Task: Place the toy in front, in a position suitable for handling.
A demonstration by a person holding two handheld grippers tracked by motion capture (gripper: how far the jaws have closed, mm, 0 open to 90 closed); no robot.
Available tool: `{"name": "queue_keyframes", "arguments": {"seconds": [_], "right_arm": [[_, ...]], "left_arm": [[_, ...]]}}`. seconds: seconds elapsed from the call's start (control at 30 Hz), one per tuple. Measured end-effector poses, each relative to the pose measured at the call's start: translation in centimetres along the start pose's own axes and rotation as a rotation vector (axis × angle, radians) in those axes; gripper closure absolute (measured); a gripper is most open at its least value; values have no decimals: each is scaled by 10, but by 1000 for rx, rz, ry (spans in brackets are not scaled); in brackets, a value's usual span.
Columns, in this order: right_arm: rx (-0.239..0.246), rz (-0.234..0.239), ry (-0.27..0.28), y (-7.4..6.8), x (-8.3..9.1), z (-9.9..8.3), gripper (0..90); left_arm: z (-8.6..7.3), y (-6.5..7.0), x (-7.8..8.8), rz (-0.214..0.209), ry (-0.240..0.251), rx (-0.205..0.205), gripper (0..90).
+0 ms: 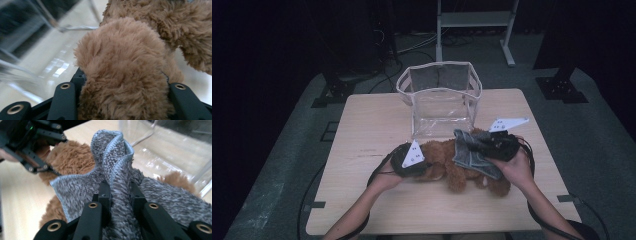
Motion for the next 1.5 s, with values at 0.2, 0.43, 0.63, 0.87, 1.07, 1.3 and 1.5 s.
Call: {"name": "queue_keyframes", "arguments": {"seconds": [0.2,0.43,0.63,0.87,1.07,1.3,1.5], "right_arm": [[-13,11,-10,15,-16,3,755],[40,13,-40,-14,-8,-30,763],[67,20,-68,-37,7,-51,761],[109,-5,25,-37,29,-5,752],[93,-47,-23,-8,10,8,749],[68,62,-109,-36,3,-33,756],[111,35,-65,-55,15,-39,753]], "left_arm": [[-6,4,0,-41,57,17,347],[-3,10,11,-138,83,152,36],[-11,15,12,-147,55,179,130],[-11,30,19,-115,68,40,237],[-12,31,22,-132,96,50,215],[-7,27,26,-182,96,156,16],[-10,32,22,-182,61,112,123]]}}
Point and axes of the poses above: each handheld gripper's, and its own axes: x roughly backward along the jaws, z roughly out of its top, y roughly to its right, the point moved 10 cm from there along -x, roughly forward along the jaws, and after that the axes turned 5 degrees about -z, right-handed, at the moved point
